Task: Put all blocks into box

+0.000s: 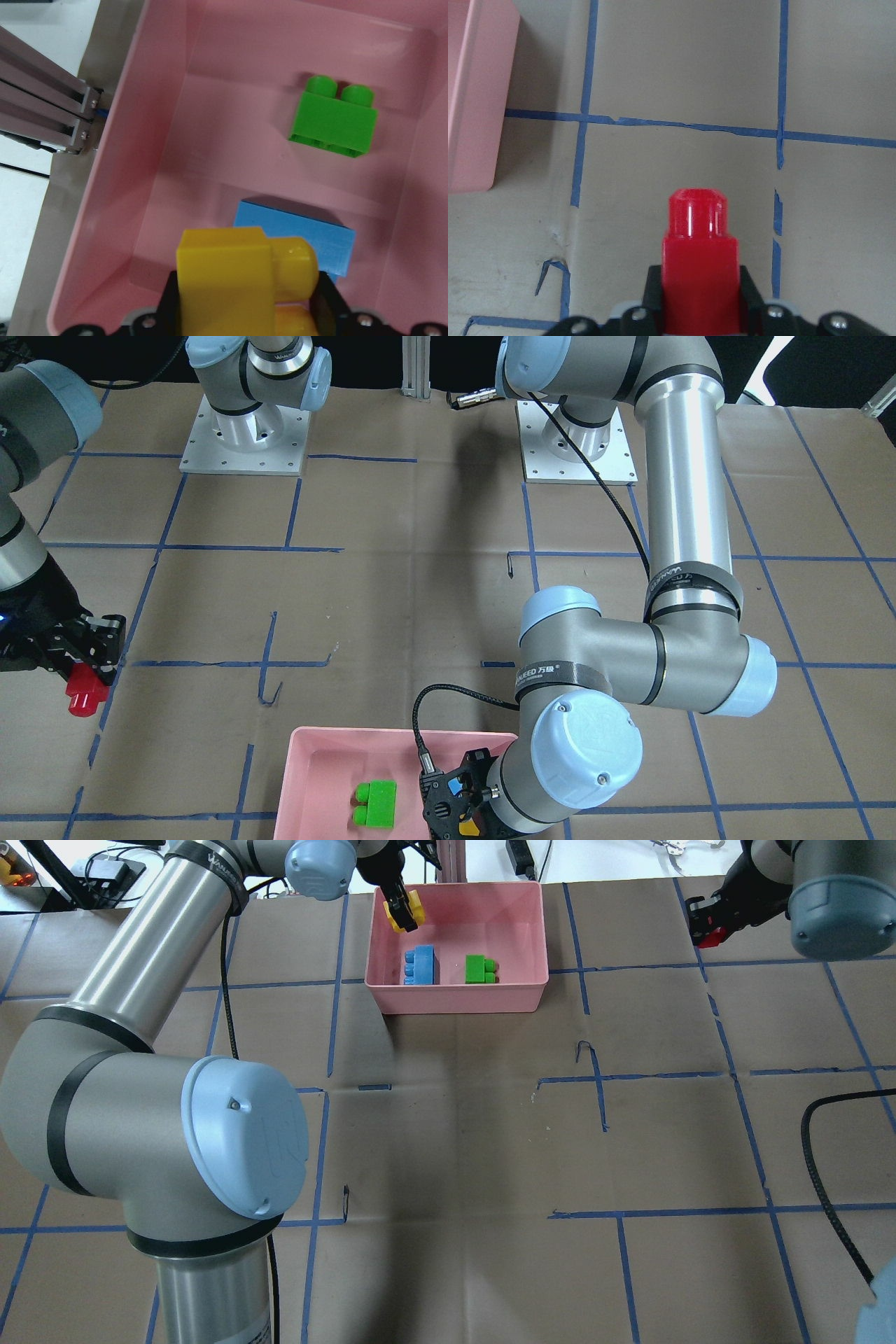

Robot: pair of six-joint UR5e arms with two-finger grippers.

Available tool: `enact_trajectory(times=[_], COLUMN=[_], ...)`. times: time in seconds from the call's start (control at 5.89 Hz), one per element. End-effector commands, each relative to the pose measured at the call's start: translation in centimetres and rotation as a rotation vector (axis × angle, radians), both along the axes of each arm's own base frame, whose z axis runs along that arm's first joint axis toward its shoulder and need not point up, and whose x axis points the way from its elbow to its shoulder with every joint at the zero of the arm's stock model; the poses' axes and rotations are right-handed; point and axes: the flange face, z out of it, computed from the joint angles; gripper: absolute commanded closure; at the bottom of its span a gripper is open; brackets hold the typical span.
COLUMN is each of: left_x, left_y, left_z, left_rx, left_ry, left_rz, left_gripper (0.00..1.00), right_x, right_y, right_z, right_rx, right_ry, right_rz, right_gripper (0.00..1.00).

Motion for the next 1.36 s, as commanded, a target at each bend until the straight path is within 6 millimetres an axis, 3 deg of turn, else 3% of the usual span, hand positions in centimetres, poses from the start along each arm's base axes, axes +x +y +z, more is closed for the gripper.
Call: enact_trajectory(times=[0.0,0.17,0.34,0.51,0.68,0.85,1.02,1.19], left_x=[-0.1,-0.1,-0.1,1.5,6.0,12.7,19.2,22.5], left_y=[0.5,0.9,1.6,3.3,5.1,5.6,6.3,8.4], left_z=[-0.7,0.9,4.4,9.6,14.2,16.2,16.3,15.5], left_rx=[0.011,-0.001,-0.045,-0.057,-0.009,0.05,0.112,0.171], left_ry=[-0.021,-0.02,-0.042,-0.042,-0.051,-0.054,-0.04,-0.024], left_rz=[0.01,0.041,0.042,0.058,0.106,0.189,0.304,0.499], left_gripper=[0.16,0.0,0.0,0.0,0.0,0.0,0.0,0.0], right_x=[3.0,3.2,3.8,5.7,8.9,13.4,18.9,23.8], right_y=[0.1,0.0,0.1,0.0,-0.4,-2.1,-3.8,-6.1], right_z=[1.5,1.3,1.3,1.4,2.8,1.3,-0.3,-1.7], right_rx=[0.003,0.012,0.012,0.01,-0.014,0.004,0.014,0.009], right_ry=[-0.017,-0.024,-0.036,-0.055,-0.078,-0.093,-0.117,-0.133], right_rz=[-0.019,-0.031,-0.05,-0.071,-0.099,-0.072,-0.066,-0.055], right_gripper=[0.94,0.94,0.94,0.94,0.94,0.94,0.94,0.94])
